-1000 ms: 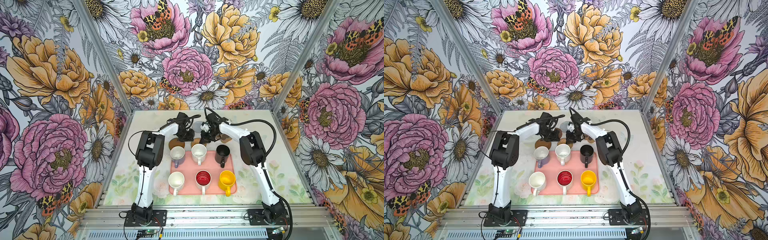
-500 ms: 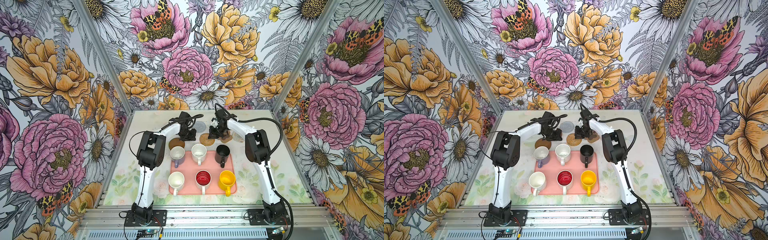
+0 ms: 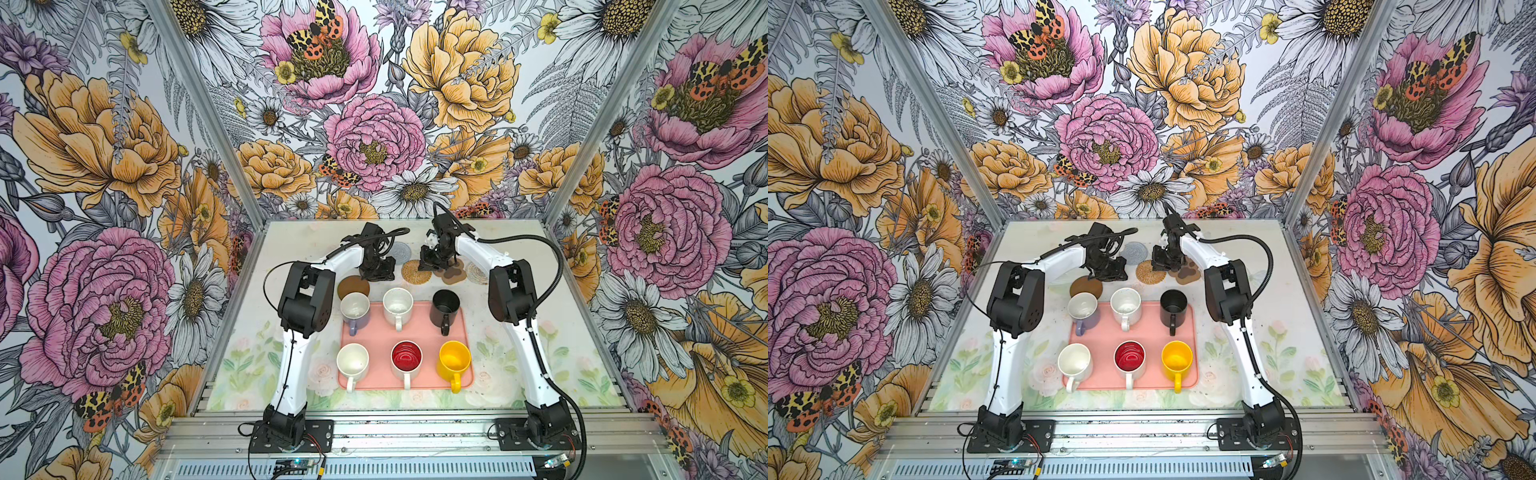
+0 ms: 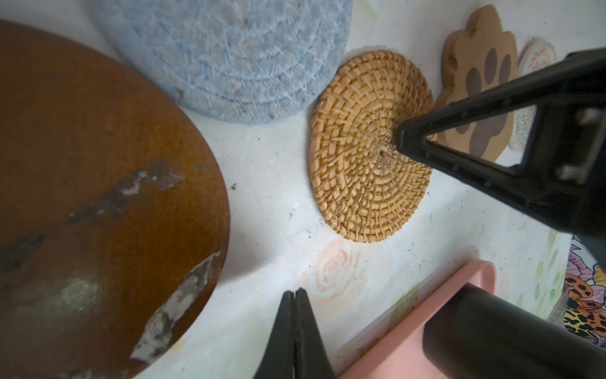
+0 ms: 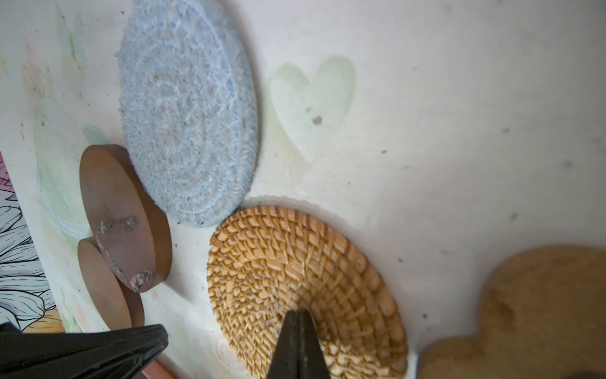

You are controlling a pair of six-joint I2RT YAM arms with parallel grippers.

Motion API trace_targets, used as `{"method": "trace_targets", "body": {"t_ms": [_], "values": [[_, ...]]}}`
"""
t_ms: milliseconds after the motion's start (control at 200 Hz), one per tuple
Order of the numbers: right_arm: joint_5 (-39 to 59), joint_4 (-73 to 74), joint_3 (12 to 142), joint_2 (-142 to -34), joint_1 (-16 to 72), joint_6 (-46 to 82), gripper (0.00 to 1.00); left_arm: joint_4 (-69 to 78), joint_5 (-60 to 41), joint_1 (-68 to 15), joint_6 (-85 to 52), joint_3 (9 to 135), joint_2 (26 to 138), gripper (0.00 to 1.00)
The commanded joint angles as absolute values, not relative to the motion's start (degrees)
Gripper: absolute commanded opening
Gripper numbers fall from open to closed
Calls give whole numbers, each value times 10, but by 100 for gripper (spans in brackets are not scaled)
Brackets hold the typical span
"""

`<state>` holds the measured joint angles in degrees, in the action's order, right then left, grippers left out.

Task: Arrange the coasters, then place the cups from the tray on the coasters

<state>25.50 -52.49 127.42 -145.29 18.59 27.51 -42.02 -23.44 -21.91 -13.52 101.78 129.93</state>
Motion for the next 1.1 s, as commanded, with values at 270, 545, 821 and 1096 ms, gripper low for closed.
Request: {"method": "trace_targets", "body": {"t_ms": [270, 545, 821, 1096], "values": [[231, -531, 1285, -1478, 175, 286, 0, -415, -231, -215, -154, 1049, 1351, 0], [228, -531, 1264, -1467, 174, 282, 0, -415, -191, -186, -162, 1048, 1361, 0], [226, -531, 1258, -1463, 170, 281, 0, -414, -183, -153, -155, 1045, 1359, 0], [224, -531, 1250, -1457, 166, 282, 0, -414, -178, -129, -147, 1051, 1361, 0]]}}
